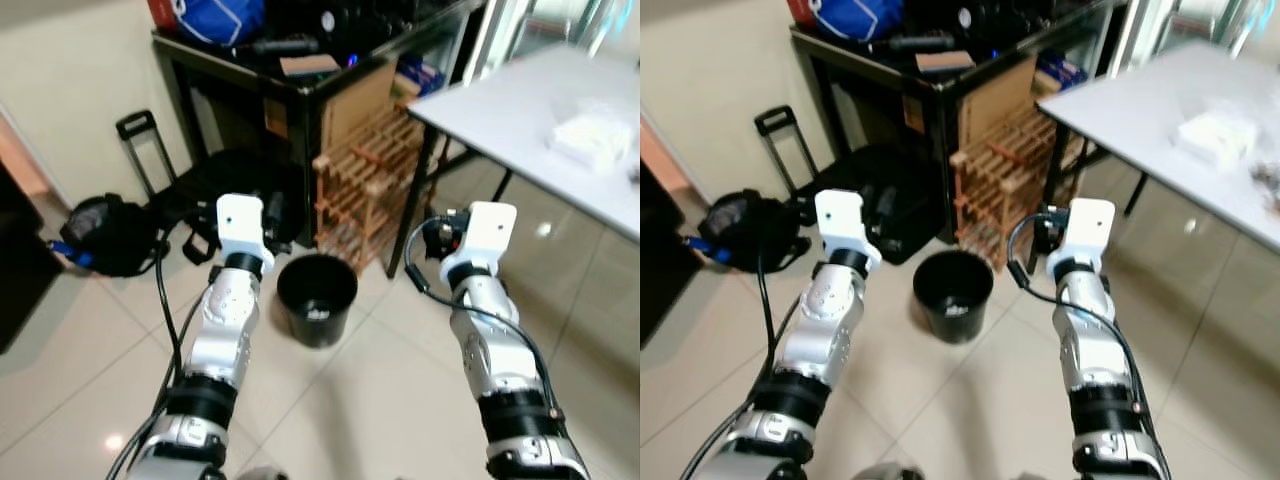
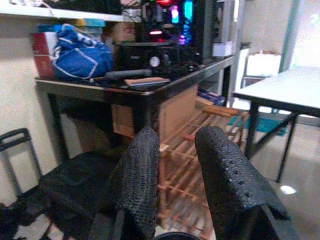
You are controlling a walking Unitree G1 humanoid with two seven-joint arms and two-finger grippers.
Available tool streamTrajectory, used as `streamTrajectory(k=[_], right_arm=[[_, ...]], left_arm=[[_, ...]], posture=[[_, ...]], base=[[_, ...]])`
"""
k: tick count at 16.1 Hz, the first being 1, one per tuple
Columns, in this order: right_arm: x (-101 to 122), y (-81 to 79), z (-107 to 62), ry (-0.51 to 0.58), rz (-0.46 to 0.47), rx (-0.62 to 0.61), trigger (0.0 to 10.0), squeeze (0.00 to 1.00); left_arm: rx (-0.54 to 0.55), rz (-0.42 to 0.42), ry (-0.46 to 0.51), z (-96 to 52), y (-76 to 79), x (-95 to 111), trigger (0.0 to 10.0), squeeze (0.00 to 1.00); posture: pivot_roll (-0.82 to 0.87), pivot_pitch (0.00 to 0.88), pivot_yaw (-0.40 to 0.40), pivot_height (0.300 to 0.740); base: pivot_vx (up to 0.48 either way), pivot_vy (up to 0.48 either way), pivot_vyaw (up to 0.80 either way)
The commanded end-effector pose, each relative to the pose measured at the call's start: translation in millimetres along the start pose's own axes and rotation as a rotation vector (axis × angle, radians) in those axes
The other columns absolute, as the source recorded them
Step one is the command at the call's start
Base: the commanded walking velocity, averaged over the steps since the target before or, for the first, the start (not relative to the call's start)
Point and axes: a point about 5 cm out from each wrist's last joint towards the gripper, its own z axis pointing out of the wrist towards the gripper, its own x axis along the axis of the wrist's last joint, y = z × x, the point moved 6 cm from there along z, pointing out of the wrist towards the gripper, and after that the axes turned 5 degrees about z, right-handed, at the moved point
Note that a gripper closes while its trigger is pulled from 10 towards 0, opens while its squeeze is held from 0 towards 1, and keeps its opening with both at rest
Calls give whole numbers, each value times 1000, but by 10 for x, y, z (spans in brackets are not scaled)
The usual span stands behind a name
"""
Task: Picking trash to rubbish bin
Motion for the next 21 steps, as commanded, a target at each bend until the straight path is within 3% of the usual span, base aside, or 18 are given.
streamTrajectory(k=[1,11,21], right_arm=[[40,-37,15,8,16,15,10000,0],[-24,-112,15,-17,12,40,10000,0],[-22,-109,24,-20,18,36,10000,0]], left_arm=[[-4,7,-3,-4,7,-3,10000,0],[-36,15,-4,-2,70,-9,10000,0],[-38,29,-14,6,56,-19,10000,0]], posture=[[-43,112,30,740],[-49,75,38,740],[-39,104,34,740]], base=[[0,0,0],[0,0,-720],[0,0,-800]])
